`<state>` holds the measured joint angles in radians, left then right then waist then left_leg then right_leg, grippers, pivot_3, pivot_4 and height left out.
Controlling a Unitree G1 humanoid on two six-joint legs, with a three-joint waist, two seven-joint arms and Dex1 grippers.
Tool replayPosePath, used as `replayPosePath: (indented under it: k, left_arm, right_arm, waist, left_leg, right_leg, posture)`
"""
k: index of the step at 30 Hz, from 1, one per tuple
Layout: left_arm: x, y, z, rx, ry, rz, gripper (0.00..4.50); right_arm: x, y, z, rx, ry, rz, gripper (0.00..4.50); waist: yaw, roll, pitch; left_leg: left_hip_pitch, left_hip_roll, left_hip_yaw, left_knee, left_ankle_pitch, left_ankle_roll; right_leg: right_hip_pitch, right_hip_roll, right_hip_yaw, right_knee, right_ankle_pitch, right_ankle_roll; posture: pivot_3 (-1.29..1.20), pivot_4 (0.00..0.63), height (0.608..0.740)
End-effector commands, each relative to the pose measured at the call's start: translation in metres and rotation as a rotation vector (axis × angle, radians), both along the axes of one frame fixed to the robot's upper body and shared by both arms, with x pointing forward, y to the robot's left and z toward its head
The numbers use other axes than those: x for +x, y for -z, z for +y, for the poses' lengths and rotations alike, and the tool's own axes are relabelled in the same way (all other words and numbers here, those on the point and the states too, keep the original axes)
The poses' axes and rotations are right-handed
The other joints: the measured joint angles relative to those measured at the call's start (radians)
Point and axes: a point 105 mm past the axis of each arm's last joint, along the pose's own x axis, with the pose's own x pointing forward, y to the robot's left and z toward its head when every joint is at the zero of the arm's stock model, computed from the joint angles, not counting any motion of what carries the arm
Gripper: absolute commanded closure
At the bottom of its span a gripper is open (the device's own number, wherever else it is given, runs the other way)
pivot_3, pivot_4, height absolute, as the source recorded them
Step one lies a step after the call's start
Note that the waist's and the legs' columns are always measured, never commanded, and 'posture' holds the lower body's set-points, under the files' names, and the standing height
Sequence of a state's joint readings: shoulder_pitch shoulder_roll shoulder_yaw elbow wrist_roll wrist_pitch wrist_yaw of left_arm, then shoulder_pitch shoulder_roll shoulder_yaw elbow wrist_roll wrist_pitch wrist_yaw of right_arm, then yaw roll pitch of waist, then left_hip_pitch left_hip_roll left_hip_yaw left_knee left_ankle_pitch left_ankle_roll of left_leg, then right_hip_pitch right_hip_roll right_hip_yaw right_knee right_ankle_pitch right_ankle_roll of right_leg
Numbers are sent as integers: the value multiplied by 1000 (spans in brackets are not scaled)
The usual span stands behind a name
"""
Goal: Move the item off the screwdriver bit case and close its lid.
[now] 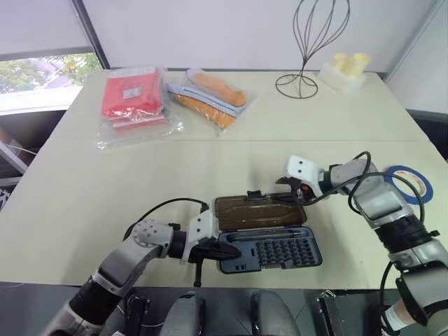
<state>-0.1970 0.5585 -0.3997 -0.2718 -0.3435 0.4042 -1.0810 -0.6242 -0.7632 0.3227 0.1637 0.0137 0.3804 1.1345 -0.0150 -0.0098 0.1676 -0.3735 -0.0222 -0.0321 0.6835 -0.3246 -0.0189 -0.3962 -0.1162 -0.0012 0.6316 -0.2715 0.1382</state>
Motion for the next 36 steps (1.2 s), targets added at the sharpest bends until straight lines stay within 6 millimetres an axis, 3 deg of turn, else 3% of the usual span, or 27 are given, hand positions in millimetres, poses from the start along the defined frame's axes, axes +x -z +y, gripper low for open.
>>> replayPosePath:
  k: [1, 31, 32, 36]
  left_arm:
    - [-1, 9, 5, 34, -24, 19, 4500]
    - [-1, 9, 2, 25, -69, 9, 4500]
    - [-1, 9, 2, 24, -72, 9, 4500]
    - [-1, 9, 2, 23, -82, 9, 4500]
  right_arm:
    - [5, 4, -2, -40, 8, -15, 4162]
    - [10, 31, 14, -228, -225, 45, 4162]
    - [11, 32, 14, -232, -229, 48, 4343]
    - [11, 32, 14, -242, -248, 52, 4343]
  waist:
    - [-4, 0, 0]
    - [-29, -2, -5]
    - [-29, -2, -5]
    - [-29, -3, -6]
  left_leg:
    - [0, 0, 0, 0, 0, 0]
    - [18, 3, 0, -2, 0, 0]
    - [18, 3, 0, -2, 0, 0]
    - [18, 3, 0, -2, 0, 0]
  right_leg:
    - [0, 0, 0, 0, 0, 0]
    - [15, 2, 1, 0, 1, -2]
    - [15, 2, 1, 0, 1, -2]
    - [15, 2, 1, 0, 1, -2]
  posture:
    - [0, 150, 740]
    - [0, 150, 740]
    - [0, 150, 740]
    - [0, 150, 740]
